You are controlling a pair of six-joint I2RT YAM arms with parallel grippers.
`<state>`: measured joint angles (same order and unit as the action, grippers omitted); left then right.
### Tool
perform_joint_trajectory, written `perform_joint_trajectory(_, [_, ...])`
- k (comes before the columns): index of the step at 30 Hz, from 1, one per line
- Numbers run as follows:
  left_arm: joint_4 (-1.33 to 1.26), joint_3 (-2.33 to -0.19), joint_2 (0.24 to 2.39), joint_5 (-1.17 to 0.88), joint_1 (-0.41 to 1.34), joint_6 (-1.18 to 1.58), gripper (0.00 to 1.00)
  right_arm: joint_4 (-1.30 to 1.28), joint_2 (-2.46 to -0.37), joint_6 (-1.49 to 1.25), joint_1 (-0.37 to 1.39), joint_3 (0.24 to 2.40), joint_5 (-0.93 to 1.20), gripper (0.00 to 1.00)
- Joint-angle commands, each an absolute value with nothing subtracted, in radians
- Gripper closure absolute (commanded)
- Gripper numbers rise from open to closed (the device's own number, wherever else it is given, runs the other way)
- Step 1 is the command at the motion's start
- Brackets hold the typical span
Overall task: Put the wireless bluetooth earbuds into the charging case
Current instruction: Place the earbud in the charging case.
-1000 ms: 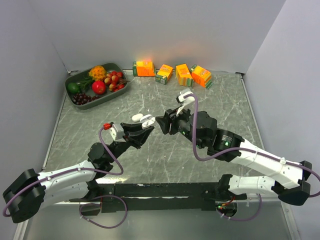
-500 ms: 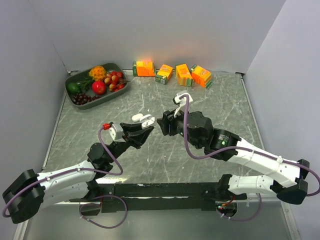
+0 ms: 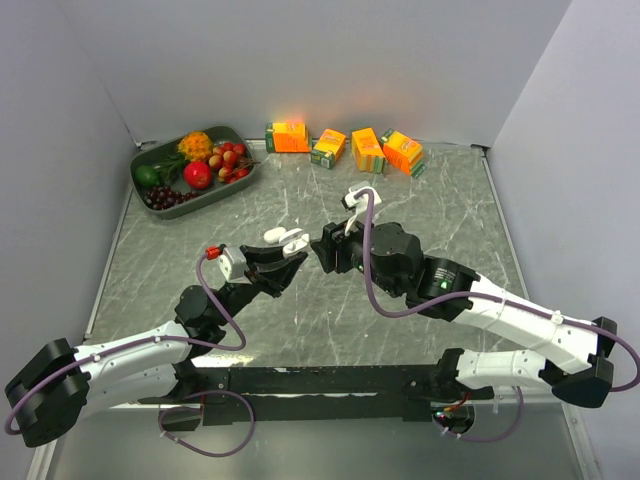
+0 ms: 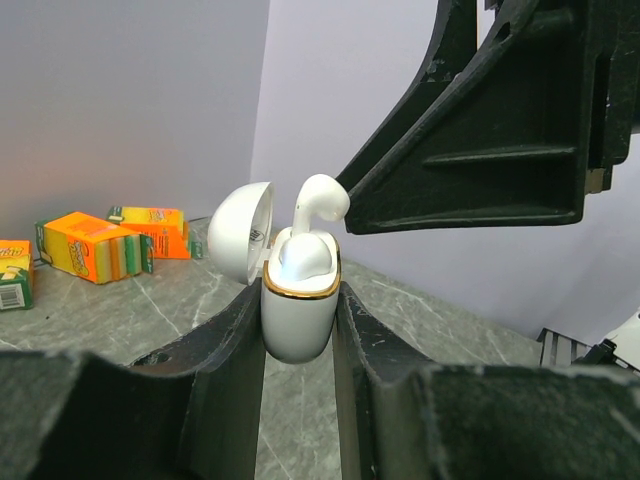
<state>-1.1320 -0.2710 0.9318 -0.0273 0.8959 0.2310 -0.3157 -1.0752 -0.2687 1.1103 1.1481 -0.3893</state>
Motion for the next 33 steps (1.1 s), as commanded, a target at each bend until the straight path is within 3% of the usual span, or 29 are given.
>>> perform_joint_trajectory(1, [-1.164,-0.304,0.922,-0.035,0.897,0.25,0.99,-0.284,-1.089,-0.273,1.117,1.21,-0.365,0.44])
perform_joint_trajectory(33, [-1.161,-0.308,0.928,-0.043,0.896,0.249,0.99,-0.276,-1.148,-0.258,1.123,1.275,-0.322,0.43])
